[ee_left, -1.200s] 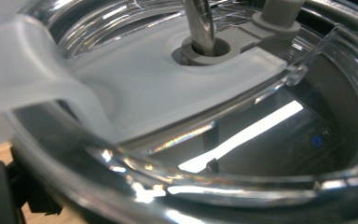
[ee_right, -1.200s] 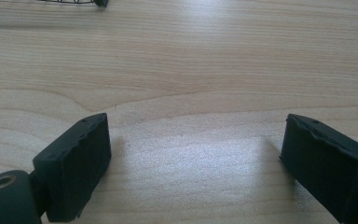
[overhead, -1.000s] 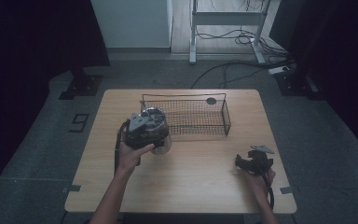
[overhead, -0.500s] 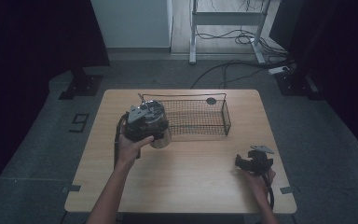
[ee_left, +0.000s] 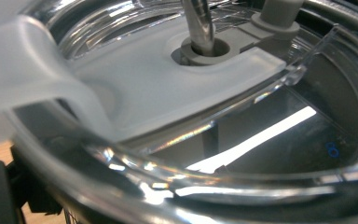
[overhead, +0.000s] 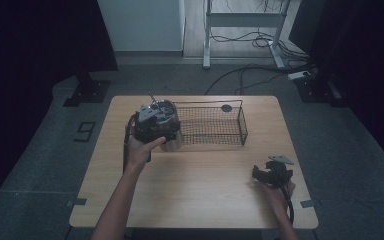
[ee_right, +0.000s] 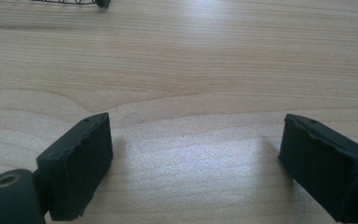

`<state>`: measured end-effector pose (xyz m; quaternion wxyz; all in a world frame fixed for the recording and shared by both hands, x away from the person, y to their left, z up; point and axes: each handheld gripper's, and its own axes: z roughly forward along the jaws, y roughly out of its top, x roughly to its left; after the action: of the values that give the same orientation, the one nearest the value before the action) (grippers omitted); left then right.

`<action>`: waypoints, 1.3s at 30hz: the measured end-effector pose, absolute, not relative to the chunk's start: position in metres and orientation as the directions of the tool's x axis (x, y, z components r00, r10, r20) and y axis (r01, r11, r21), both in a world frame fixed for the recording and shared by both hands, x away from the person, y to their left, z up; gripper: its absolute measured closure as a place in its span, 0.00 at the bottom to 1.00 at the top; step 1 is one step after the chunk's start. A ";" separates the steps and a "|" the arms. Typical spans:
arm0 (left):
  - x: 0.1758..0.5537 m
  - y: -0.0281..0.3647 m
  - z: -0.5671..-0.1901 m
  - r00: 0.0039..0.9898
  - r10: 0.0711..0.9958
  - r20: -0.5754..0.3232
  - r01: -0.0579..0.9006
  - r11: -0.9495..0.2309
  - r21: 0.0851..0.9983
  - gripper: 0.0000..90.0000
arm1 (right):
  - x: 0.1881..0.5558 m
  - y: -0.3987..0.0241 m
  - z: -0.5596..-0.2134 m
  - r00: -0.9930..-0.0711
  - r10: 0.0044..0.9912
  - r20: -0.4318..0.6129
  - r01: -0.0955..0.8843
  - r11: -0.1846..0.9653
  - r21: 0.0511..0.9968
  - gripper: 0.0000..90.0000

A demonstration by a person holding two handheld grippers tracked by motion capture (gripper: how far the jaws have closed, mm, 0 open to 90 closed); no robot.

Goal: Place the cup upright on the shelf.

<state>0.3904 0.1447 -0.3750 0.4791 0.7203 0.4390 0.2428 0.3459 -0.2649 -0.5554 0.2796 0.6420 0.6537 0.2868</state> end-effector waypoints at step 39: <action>0.457 0.125 -0.367 0.453 0.891 -0.029 0.432 -0.191 0.881 0.04 | 0.346 -0.265 -0.556 -0.025 1.000 0.004 0.674 0.014 0.739 0.12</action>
<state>0.4573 0.1253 -0.3672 0.4445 0.7272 0.4549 0.2582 0.3463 -0.2645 -0.5555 0.2805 0.6394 0.6544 0.2901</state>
